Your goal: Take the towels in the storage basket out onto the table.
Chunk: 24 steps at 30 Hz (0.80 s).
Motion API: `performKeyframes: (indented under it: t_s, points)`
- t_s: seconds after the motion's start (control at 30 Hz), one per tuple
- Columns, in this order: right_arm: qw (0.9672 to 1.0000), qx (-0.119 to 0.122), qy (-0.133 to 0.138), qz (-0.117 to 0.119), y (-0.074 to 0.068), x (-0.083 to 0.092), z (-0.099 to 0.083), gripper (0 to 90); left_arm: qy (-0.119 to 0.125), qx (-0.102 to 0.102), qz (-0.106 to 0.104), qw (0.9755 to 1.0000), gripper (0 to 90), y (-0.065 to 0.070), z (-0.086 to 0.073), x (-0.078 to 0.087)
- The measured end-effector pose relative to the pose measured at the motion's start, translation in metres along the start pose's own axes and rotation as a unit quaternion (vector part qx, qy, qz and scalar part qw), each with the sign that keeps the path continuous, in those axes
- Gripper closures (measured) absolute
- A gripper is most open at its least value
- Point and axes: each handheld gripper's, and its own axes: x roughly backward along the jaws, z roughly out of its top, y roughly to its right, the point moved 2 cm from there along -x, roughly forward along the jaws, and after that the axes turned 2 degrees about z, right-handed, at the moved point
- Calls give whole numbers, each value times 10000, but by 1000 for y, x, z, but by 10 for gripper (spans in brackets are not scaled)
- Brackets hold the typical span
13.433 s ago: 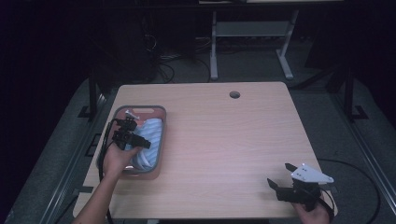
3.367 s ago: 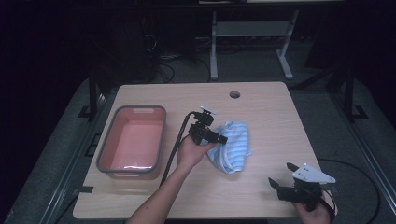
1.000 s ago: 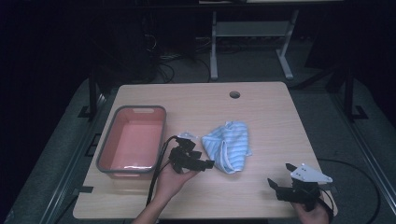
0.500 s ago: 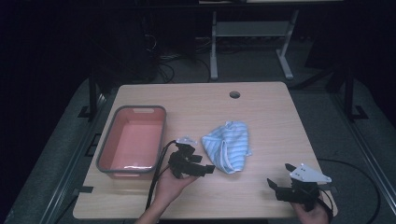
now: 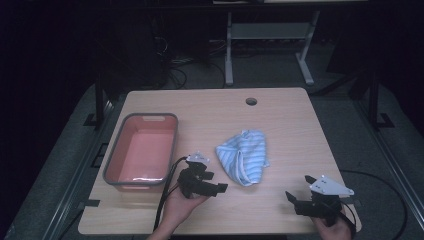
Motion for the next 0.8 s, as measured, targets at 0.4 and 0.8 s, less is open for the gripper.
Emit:
performKeyframes:
  t_s: [0.4,0.8]
  points:
    - [10000,33,18,-13,-1,0,0,143,11,0,-35,10000,276,5,-17,0]
    - [10000,20,71,57,-6,1,-1,143,138,-167,171,9996,274,11,-31,-1]
